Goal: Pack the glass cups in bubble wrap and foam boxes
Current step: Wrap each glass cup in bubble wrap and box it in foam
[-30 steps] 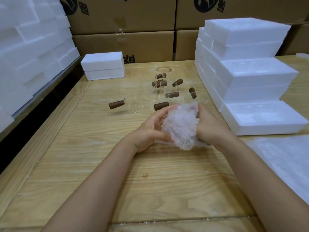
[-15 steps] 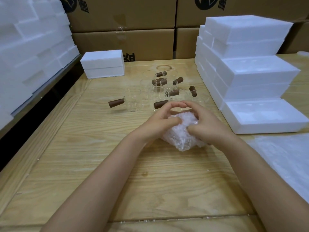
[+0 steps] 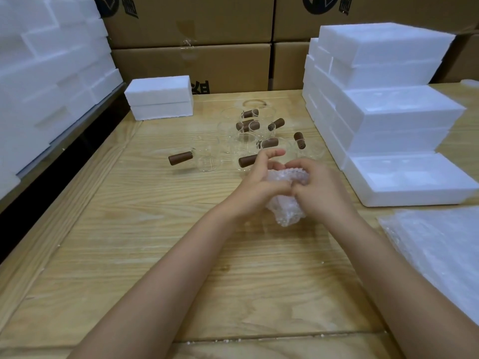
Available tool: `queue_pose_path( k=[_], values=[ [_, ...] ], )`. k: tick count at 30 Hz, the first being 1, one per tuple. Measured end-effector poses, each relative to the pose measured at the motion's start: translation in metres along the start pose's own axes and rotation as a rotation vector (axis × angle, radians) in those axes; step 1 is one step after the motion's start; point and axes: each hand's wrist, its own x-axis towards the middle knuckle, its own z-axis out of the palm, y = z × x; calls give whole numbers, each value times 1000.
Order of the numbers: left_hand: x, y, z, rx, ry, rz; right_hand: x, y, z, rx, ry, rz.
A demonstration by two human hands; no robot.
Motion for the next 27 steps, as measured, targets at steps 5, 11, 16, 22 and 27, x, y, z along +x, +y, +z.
queue_pose_path(
  k=[5,11,16,22,27],
  values=[
    [0,-4,2,-56,-28,-69,-2,-2,-4,200,141,24],
    [11,-17,7,-8,338,-5,-11,-11,1,238,20,-103],
    [12,-23,8,-99,530,-49,-16,-10,8,17,-79,-80],
    [0,-19,15,46,346,114,-7,-2,1,46,29,62],
    [2,-22,10,238,389,203,-6,3,-2,55,-67,28]
  ],
)
